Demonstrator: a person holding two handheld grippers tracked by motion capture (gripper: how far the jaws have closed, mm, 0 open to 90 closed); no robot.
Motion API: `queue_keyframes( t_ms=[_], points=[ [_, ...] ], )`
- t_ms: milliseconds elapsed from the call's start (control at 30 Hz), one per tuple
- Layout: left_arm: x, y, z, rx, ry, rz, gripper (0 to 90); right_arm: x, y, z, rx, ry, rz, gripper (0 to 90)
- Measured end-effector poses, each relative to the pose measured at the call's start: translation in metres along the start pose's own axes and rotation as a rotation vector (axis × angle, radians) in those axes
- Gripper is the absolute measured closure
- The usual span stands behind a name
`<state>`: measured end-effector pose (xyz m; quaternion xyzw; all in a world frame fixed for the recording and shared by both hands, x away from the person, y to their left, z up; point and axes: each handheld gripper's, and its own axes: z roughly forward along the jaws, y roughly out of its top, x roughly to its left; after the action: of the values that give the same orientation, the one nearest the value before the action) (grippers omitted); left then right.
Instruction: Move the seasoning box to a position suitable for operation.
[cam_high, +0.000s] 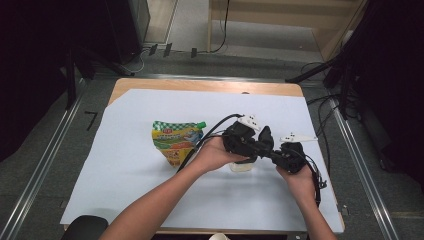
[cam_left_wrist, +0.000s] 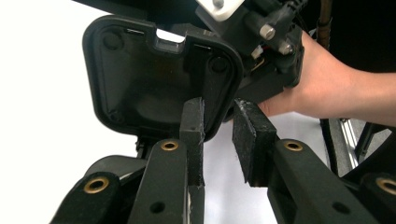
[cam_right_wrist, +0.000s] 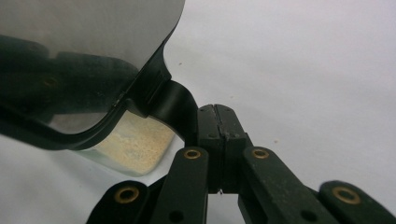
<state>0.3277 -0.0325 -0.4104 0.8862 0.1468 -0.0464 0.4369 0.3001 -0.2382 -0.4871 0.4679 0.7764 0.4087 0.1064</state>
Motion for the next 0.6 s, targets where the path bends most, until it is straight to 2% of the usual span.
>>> queue_keyframes(
  t_ms=[133, 233, 300, 333, 400, 500, 600],
  points=[
    [0.000, -0.004, -0.011, 0.008, -0.010, -0.009, 72.9, -0.003, -0.004, -0.010, -0.013, 0.004, 0.024, 90.0],
    [-0.001, -0.008, -0.020, 0.014, -0.021, -0.010, 71.3, 0.001, -0.007, -0.019, -0.006, -0.002, 0.016, 90.0],
    [-0.003, -0.013, -0.029, -0.002, -0.030, -0.007, 70.4, 0.007, -0.010, -0.026, -0.010, -0.004, 0.002, 90.0],
    [-0.004, -0.015, -0.032, -0.012, -0.036, -0.012, 70.2, 0.011, -0.012, -0.030, -0.015, 0.009, 0.005, 90.0],
    [-0.005, -0.017, -0.037, -0.015, -0.030, -0.021, 70.5, 0.016, -0.015, -0.033, -0.012, 0.017, 0.008, 90.0],
    [-0.009, -0.023, -0.045, -0.010, -0.020, -0.011, 68.8, 0.023, -0.018, -0.036, -0.008, 0.036, 0.008, 88.4],
    [-0.012, -0.029, -0.053, -0.022, -0.024, -0.023, 65.7, 0.037, -0.022, -0.039, 0.002, 0.052, -0.017, 87.7]
  ],
)
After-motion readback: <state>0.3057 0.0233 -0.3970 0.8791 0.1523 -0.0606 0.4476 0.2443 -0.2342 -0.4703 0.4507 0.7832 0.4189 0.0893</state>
